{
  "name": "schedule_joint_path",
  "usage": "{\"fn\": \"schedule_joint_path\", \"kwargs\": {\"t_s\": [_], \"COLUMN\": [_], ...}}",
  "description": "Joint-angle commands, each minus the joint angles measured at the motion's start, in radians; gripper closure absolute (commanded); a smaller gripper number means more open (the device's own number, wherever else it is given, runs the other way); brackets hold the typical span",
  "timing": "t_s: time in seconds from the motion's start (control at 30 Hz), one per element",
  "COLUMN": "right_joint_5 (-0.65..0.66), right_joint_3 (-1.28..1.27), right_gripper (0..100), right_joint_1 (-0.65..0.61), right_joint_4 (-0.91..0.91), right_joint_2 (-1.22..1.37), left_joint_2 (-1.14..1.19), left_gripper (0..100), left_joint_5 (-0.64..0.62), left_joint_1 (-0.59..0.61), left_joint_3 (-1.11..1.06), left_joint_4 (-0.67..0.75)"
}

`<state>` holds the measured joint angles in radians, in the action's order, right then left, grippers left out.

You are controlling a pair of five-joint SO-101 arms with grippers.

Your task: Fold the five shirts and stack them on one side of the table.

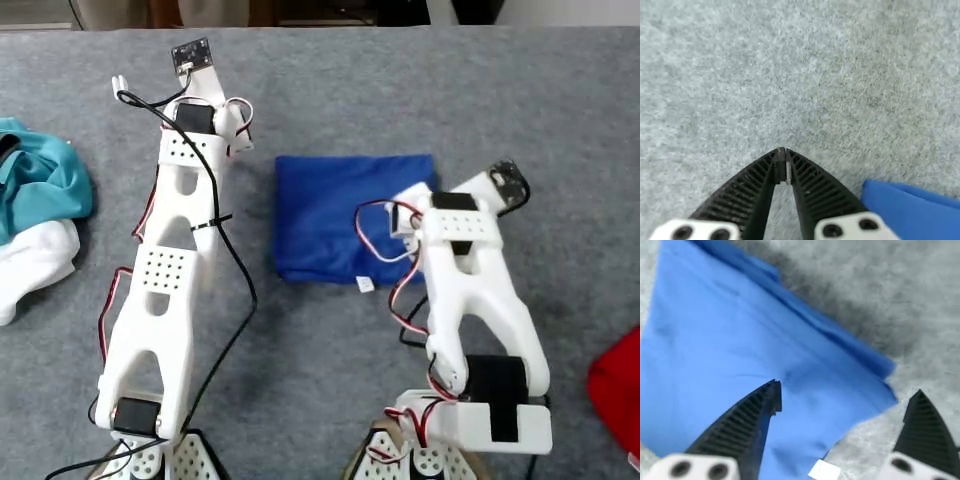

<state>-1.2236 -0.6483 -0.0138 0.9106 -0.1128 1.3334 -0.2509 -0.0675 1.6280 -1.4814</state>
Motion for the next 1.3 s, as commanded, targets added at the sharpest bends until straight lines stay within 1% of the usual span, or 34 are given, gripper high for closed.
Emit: {"fn": "schedule_joint_path", "kwargs": {"t_s": [0.0,0.17,0.3,0.4,0.6,0.87,0.93,1.0,1.13,1.17,1.27], "right_joint_5": [-0.017,-0.021,-0.063,-0.095,-0.117,-0.1,-0.08,-0.051,-0.034,-0.028,-0.021], "right_joint_3": [0.039,0.036,0.036,0.036,0.042,0.041,0.041,0.045,0.062,0.064,0.074], "right_gripper": [62.3,62.3,62.3,62.3,62.4,63.1,68.6,77.6,96.8,99.8,98.1], "right_joint_1": [0.016,-0.01,-0.024,-0.045,-0.048,-0.042,-0.039,-0.028,0.027,0.041,0.07], "right_joint_4": [0.028,-0.008,-0.074,-0.133,-0.216,-0.215,-0.219,-0.222,-0.222,-0.222,-0.222], "right_joint_2": [-0.047,-0.038,-0.012,0.058,0.22,0.225,0.216,0.208,0.208,0.208,0.208], "left_joint_2": [-0.013,-0.012,-0.012,-0.012,-0.012,-0.012,-0.012,-0.012,-0.012,-0.012,-0.012], "left_gripper": [98,98,98,98,98,98,98,98,98,98,98], "left_joint_5": [0.009,0.009,0.009,0.009,0.009,0.009,0.009,0.009,0.009,0.009,0.009], "left_joint_1": [-0.002,-0.002,-0.002,-0.002,-0.002,-0.002,-0.002,-0.002,-0.002,-0.002,-0.002], "left_joint_3": [0.044,0.044,0.044,0.044,0.044,0.044,0.044,0.044,0.044,0.044,0.044], "left_joint_4": [0.021,0.021,0.021,0.021,0.021,0.021,0.021,0.021,0.021,0.021,0.021]}}
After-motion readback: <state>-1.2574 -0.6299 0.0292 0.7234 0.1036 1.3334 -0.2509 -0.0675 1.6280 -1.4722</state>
